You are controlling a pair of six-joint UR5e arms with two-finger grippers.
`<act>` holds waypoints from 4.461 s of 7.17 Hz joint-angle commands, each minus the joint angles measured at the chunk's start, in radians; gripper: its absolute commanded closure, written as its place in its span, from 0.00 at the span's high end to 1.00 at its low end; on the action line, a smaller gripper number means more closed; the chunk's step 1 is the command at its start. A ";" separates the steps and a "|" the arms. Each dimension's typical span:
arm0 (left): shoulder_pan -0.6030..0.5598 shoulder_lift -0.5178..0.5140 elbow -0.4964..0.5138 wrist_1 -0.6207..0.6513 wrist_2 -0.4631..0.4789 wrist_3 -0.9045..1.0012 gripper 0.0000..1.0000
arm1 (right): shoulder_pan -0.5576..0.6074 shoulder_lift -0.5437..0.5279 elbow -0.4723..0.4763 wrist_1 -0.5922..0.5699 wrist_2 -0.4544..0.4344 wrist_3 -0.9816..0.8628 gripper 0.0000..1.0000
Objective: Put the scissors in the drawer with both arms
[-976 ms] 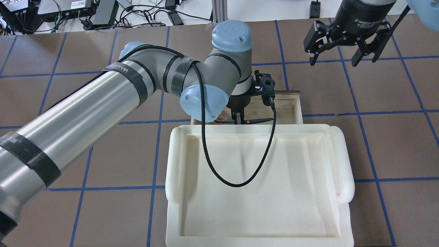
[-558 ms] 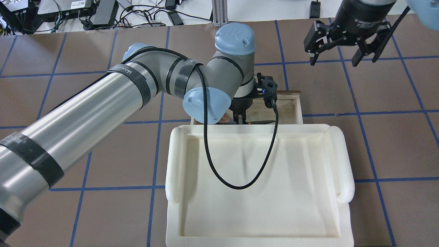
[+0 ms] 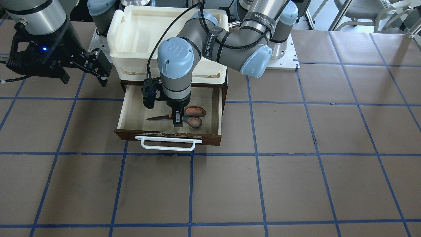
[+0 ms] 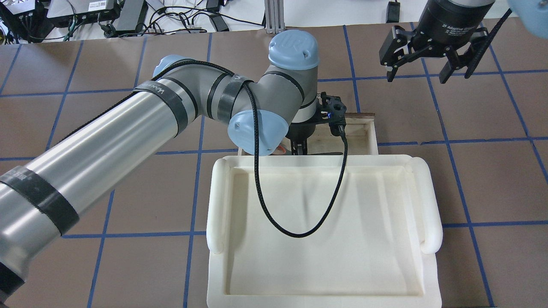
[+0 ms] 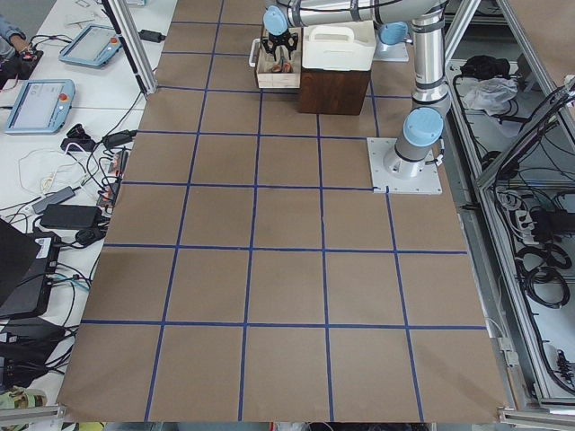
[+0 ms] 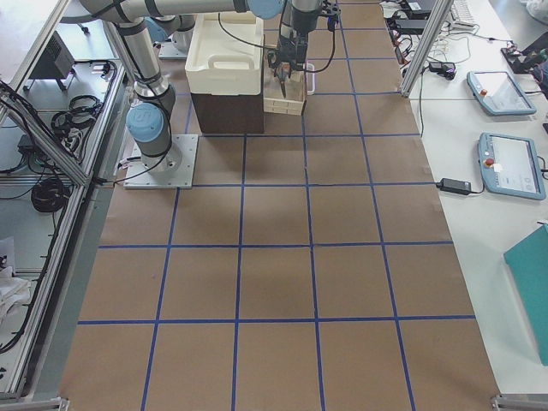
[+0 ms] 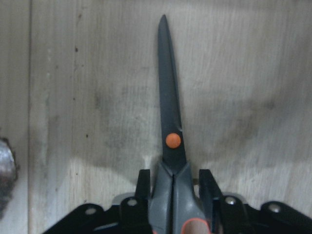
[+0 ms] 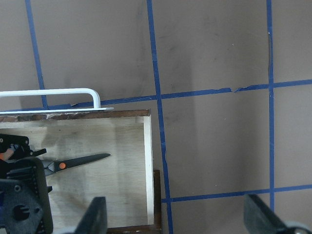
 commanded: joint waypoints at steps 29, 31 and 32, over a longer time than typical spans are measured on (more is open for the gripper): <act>0.485 0.441 0.012 -0.384 0.072 -1.078 1.00 | 0.035 0.001 0.025 -0.012 -0.053 0.042 1.00; 0.483 0.441 0.004 -0.375 0.071 -1.078 1.00 | 0.035 0.001 0.026 -0.012 -0.053 0.039 1.00; 0.483 0.441 0.002 -0.344 0.071 -1.076 1.00 | 0.035 0.001 0.026 -0.014 -0.053 0.039 1.00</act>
